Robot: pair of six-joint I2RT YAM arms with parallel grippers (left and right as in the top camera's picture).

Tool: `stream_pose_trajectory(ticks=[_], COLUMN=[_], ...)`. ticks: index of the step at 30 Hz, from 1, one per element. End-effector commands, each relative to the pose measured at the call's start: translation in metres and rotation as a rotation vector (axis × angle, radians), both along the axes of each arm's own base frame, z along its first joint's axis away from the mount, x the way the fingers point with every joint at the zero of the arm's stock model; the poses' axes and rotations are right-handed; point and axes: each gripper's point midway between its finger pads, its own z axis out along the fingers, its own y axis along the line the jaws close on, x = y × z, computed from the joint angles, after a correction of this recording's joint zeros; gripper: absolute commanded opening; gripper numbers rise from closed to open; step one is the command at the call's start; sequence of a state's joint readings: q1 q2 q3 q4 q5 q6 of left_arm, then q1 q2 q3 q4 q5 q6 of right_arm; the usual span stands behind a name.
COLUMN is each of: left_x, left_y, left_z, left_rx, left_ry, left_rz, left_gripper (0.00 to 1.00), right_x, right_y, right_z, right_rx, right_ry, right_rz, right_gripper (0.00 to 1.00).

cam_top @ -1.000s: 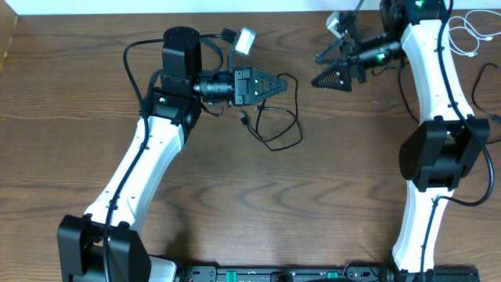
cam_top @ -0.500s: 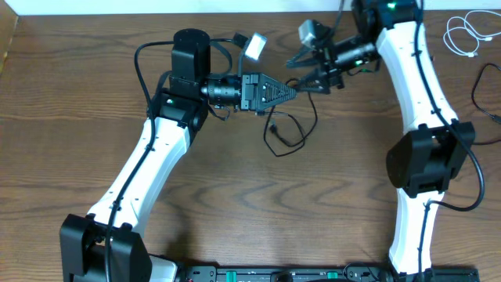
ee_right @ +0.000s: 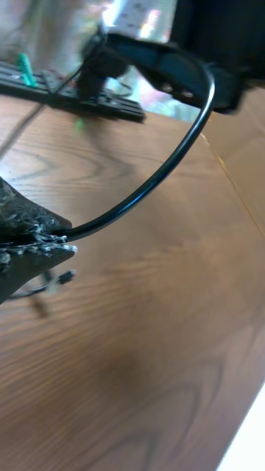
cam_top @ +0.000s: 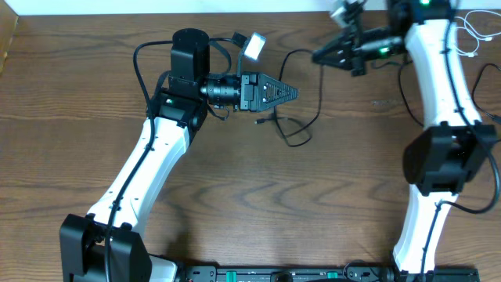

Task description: Untangle cables

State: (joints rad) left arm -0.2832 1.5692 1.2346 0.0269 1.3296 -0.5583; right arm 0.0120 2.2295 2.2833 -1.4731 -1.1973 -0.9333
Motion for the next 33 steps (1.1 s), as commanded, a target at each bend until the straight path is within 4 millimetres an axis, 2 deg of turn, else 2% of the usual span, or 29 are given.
stream_pose_trajectory(ticks=[1, 2, 3, 5, 8, 11, 16, 21, 24, 28, 31, 33], left_x=[-0.001, -0.001, -0.001, -0.001, -0.001, 0.003, 0.014, 0.034, 0.040, 0.041, 0.038, 0.037], left_y=[0.000, 0.000, 0.000, 0.000, 0.000, 0.000, 0.004, 0.020, 0.033, 0.050, 0.057, 0.060], left_z=[0.006, 0.006, 0.006, 0.005, 0.005, 0.000, -0.021, -0.062, -0.084, -0.108, -0.117, -0.121], left_rx=[-0.013, -0.013, -0.013, -0.013, -0.011, 0.008, 0.092, 0.285, 0.394, 0.516, 0.566, 0.591], left_ry=[-0.075, -0.094, -0.110, -0.142, -0.171, -0.150, -0.105, -0.002, 0.051, 0.110, 0.138, 0.139], left_rz=[-0.025, -0.026, -0.027, -0.031, -0.034, -0.010, 0.076, 0.258, 0.343, 0.418, 0.441, 0.442], left_gripper=[0.54, 0.64, 0.68, 0.70, 0.71, 0.72, 0.72, 0.72, 0.72, 0.72, 0.72, 0.72], right_x=[-0.006, -0.003, -0.001, 0.004, 0.006, -0.005, -0.045, -0.099, -0.132, -0.173, -0.191, -0.194], right_y=[-0.031, -0.041, -0.051, -0.072, -0.113, -0.155, -0.197, -0.238, -0.259, -0.295, -0.320, -0.336], right_z=[0.058, 0.061, 0.065, 0.073, 0.090, 0.115, 0.166, 0.214, 0.238, 0.261, 0.267, 0.266], right_rx=[0.013, -0.023, -0.055, -0.116, -0.212, -0.277, -0.284, -0.265, -0.242, -0.244, -0.246, -0.251], right_ry=[0.045, 0.074, 0.098, 0.136, 0.166, 0.159, 0.086, -0.023, -0.089, -0.166, -0.182, -0.173], right_rz=[-0.161, -0.224, -0.289, -0.433, -0.710, -0.985, -1.291, -1.564, -1.700, -1.903, -2.018, -2.071], right_gripper=[0.01, 0.01, 0.01, 0.01, 0.01, 0.01, 0.01, 0.01, 0.01, 0.01, 0.01, 0.01])
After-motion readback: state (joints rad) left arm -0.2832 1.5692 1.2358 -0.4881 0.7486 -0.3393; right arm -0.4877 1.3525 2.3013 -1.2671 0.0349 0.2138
